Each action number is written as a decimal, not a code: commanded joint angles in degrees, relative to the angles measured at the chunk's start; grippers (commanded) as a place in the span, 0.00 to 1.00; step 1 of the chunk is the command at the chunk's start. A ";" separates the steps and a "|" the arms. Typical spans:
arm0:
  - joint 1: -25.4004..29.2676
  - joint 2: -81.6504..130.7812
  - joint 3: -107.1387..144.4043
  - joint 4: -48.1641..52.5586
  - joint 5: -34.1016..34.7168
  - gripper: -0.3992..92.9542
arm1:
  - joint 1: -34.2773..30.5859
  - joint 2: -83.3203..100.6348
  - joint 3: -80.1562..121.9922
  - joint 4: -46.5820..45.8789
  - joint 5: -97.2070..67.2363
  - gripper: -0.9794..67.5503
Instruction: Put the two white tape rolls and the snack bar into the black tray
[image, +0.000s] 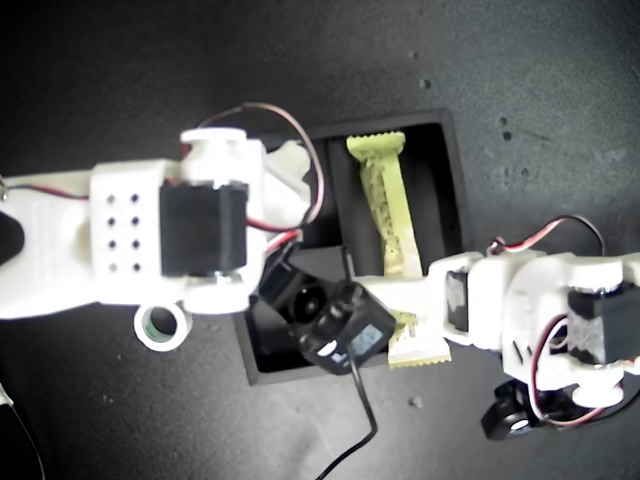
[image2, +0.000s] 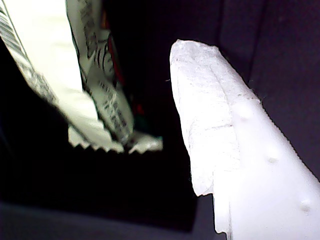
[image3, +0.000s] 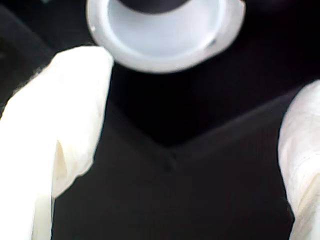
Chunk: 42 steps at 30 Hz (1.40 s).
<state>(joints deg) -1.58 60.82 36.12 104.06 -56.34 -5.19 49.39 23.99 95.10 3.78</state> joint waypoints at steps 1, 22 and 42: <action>-1.23 18.11 3.69 1.05 1.49 0.25 | 3.52 2.02 -11.07 8.17 -2.81 0.52; 33.22 60.03 84.81 -50.19 -37.35 0.22 | 20.13 58.80 10.90 8.00 26.81 0.32; 34.28 59.41 95.19 -61.52 -40.25 0.22 | 17.31 67.94 29.97 5.71 31.82 0.29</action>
<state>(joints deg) 32.08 119.00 131.31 43.86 -95.89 12.48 115.84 53.88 102.22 34.98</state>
